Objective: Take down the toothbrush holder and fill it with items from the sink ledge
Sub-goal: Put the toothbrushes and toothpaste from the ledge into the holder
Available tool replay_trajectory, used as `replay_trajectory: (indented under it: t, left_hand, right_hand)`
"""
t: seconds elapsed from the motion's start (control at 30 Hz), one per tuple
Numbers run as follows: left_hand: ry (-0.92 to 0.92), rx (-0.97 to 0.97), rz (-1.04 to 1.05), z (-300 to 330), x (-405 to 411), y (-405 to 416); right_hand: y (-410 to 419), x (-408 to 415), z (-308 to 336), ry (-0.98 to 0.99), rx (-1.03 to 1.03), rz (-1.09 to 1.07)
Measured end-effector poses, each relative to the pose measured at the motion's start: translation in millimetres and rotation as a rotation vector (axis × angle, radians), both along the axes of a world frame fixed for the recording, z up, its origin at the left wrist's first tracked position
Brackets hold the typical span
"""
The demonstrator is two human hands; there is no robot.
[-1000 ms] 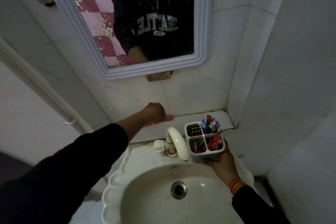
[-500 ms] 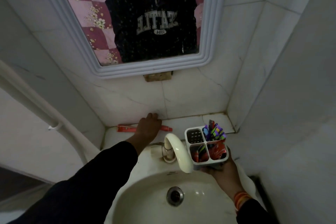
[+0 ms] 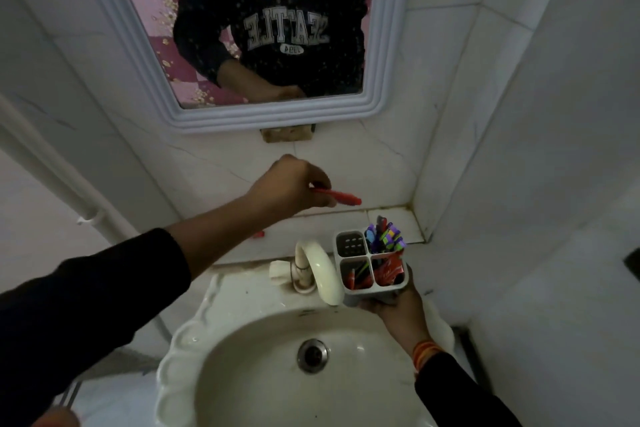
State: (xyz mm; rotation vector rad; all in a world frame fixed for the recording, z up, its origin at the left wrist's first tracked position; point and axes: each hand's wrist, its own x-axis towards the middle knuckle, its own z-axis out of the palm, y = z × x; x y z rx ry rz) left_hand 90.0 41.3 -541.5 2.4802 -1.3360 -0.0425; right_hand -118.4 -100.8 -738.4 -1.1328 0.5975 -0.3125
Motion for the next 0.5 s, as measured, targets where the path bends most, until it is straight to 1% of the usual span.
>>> replay_trajectory:
  t: [0.07,0.17,0.23,0.33,0.43,0.47,0.5]
  left_hand:
    - [0.046,0.02,-0.002,18.1,-16.7,-9.5]
    - [0.069,0.149,0.007,19.6,-33.8,-26.8]
    - [0.096,0.223,0.02,6.7,-40.0,-36.8]
    - [0.166,0.322,0.038,-12.5,-45.1,-43.6]
    - [0.312,0.284,0.094,-22.1,-34.8,-37.0]
    - [0.31,0.264,0.125,-26.4,-25.6,-30.9]
    - [0.27,0.256,0.153,-31.4,-15.2,-23.1]
  right_hand:
    - [1.7,-0.5,3.8,-0.006,-0.029,0.0]
    - [2.6,-1.2,4.6,-0.008,0.015,-0.008]
    - [4.0,-1.2,5.7,0.008,-0.043,-0.011]
    - [2.7,-1.7,2.0,0.039,-0.189,0.033]
    - [0.8,-3.1,2.1,0.03,-0.214,0.026]
    - [-0.1,-3.1,1.7,0.039,-0.292,0.036]
    - [-0.9,-3.4,1.0,0.044,-0.346,0.045]
